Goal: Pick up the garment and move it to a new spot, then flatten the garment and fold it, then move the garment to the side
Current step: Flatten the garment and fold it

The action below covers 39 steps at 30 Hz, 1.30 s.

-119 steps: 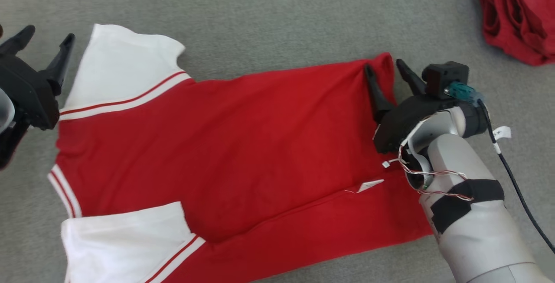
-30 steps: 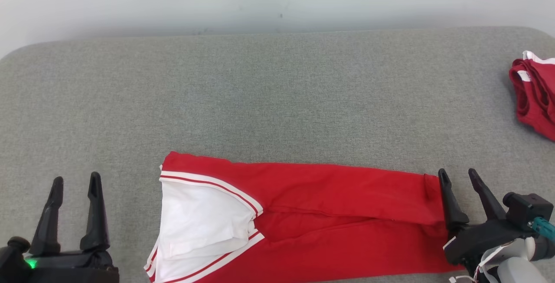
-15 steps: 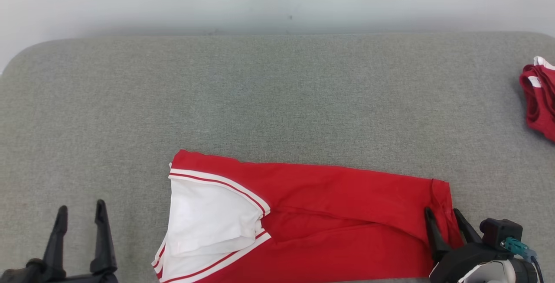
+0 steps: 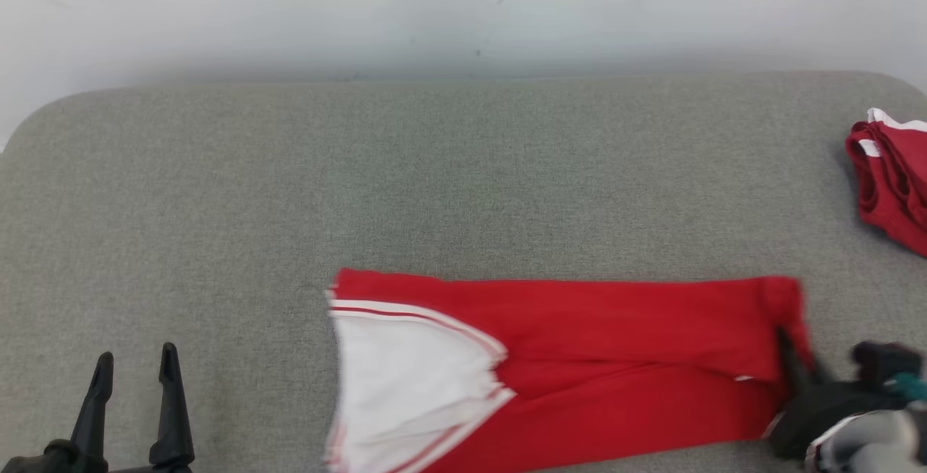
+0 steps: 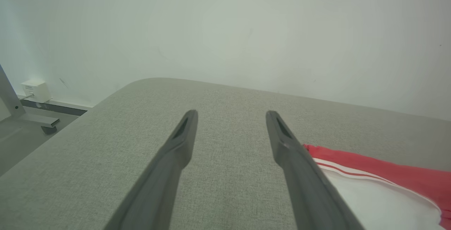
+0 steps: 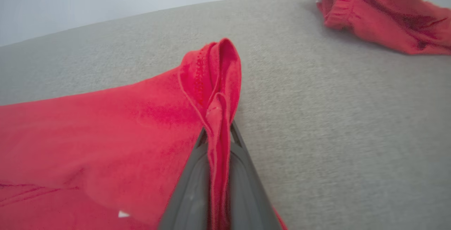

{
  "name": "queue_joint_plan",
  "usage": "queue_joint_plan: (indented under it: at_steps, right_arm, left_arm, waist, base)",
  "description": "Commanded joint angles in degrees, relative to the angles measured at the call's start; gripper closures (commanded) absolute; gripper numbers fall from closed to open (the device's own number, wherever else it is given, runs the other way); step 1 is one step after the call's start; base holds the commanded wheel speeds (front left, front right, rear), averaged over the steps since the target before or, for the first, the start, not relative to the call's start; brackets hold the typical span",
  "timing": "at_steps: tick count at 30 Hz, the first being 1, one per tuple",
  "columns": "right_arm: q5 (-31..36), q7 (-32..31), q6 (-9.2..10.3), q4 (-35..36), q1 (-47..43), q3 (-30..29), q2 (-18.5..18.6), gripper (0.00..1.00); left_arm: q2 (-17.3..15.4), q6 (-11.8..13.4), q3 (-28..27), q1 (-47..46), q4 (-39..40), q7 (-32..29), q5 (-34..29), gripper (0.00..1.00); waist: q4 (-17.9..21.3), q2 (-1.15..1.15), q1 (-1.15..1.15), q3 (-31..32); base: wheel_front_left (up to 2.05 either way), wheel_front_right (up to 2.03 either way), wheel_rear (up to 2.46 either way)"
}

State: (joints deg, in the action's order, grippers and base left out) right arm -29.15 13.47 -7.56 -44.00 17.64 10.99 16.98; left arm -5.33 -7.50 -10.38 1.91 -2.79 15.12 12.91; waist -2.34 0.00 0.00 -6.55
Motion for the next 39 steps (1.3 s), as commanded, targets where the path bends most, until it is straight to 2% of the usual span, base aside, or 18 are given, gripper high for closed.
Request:
queue_joint_plan:
  at_steps: [1,8,13,20,30,34,39]
  right_arm:
    - [-0.4,0.3,0.16,-0.6,0.8,-0.9,2.2,1.00]
    - [-0.5,-1.3,0.16,-2.5,3.1,-4.1,9.8,1.00]
    - [-0.4,-2.8,0.16,-0.3,3.3,-4.1,10.5,1.00]
    - [-0.9,-6.4,0.16,7.5,1.9,-1.0,6.0,1.00]
    - [-2.6,-11.4,0.15,22.7,-0.8,7.7,-4.6,1.00]
    - [-2.0,-12.0,0.15,24.3,-0.7,12.0,-9.5,1.00]
    - [-2.5,-11.2,0.15,22.8,0.1,16.0,-12.4,1.00]
  left_arm:
    - [-0.3,0.1,0.0,0.9,0.1,0.0,-0.5,0.00]
    - [-0.3,0.0,0.4,1.2,0.3,0.0,-0.6,0.00]
    - [-0.2,0.0,-0.1,1.8,0.3,0.0,-0.6,0.00]
    - [-0.1,0.0,-0.1,2.1,-0.2,0.0,-0.5,0.00]
    - [0.0,0.0,0.7,1.4,0.0,0.0,-0.4,0.00]
    - [0.0,0.0,1.1,0.5,-0.2,0.0,-0.2,0.00]
    - [0.0,0.0,1.7,-0.1,-0.5,0.0,-0.1,0.00]
  waist:
    - [0.4,0.00,0.00,0.5]
    - [1.0,0.00,0.00,1.4]
    - [2.2,0.00,0.00,1.8]
    - [3.6,0.00,0.00,2.6]
    - [2.8,0.00,0.00,1.6]
    - [1.6,0.00,0.00,0.9]
    - [0.4,0.00,0.00,0.6]
  base:
    - [0.00,0.00,0.00]
    - [0.00,0.00,0.00]
    - [0.00,0.00,0.00]
    - [0.00,0.00,0.00]
    - [0.00,0.00,0.00]
    - [0.00,0.00,0.00]
    - [0.00,0.00,0.00]
